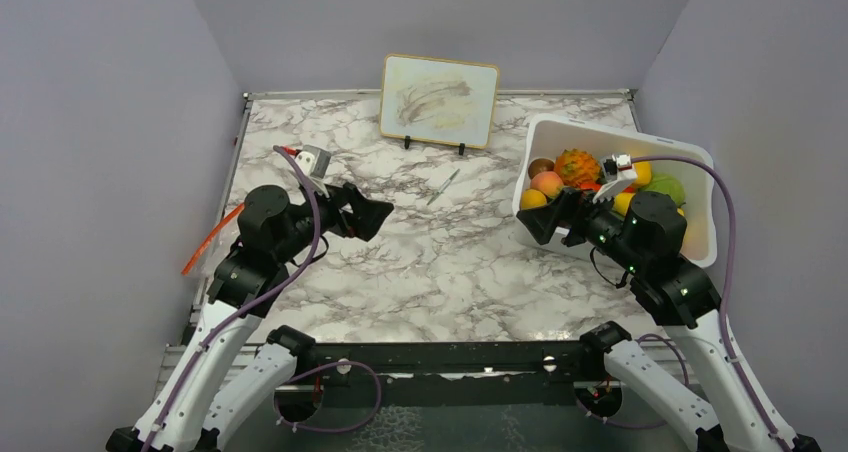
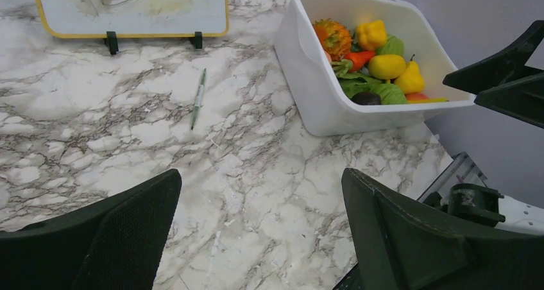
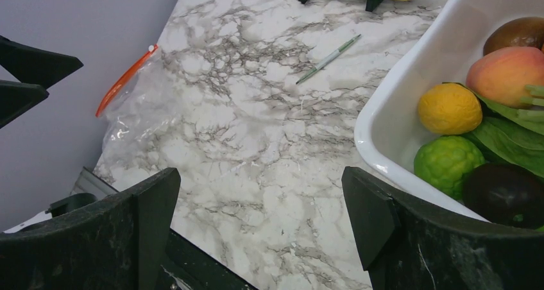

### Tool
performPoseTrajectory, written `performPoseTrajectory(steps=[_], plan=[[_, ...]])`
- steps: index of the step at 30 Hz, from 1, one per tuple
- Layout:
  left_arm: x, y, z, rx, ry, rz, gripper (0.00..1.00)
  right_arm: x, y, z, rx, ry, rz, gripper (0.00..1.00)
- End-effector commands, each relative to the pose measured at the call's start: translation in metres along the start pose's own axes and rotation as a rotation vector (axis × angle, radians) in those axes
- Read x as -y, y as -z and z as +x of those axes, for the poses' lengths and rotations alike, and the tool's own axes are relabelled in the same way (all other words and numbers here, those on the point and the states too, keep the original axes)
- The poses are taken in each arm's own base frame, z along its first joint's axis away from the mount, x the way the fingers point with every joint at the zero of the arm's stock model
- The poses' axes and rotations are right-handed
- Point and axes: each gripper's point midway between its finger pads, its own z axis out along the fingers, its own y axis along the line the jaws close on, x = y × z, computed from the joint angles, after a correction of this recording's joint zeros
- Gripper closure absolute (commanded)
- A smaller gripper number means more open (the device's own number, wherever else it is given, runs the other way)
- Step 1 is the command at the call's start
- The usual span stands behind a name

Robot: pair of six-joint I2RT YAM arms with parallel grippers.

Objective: Place the food in the zip-top bag and seal the zipper
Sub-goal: Move the zipper food storage bag to the center of the board.

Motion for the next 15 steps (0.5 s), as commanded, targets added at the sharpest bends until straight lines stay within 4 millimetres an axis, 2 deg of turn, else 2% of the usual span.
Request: performPoseTrajectory(steps=[1,12,15], plan=[[-0.006,0.003,-0.001,0.034,-0.01,-0.031,0.01,-0.004,0.002,-0.001,0.005,-0.006,-0.023,0.0],[-0.021,0.002,0.002,0.029,-0.011,-0.102,0.01,-0.004,-0.001,0.0,-0.004,-0.017,-0.018,0.0],[-0.034,0.001,0.005,0.026,0.002,-0.17,0.01,-0.002,-0.001,0.0,-0.005,-0.016,-0.012,0.0]])
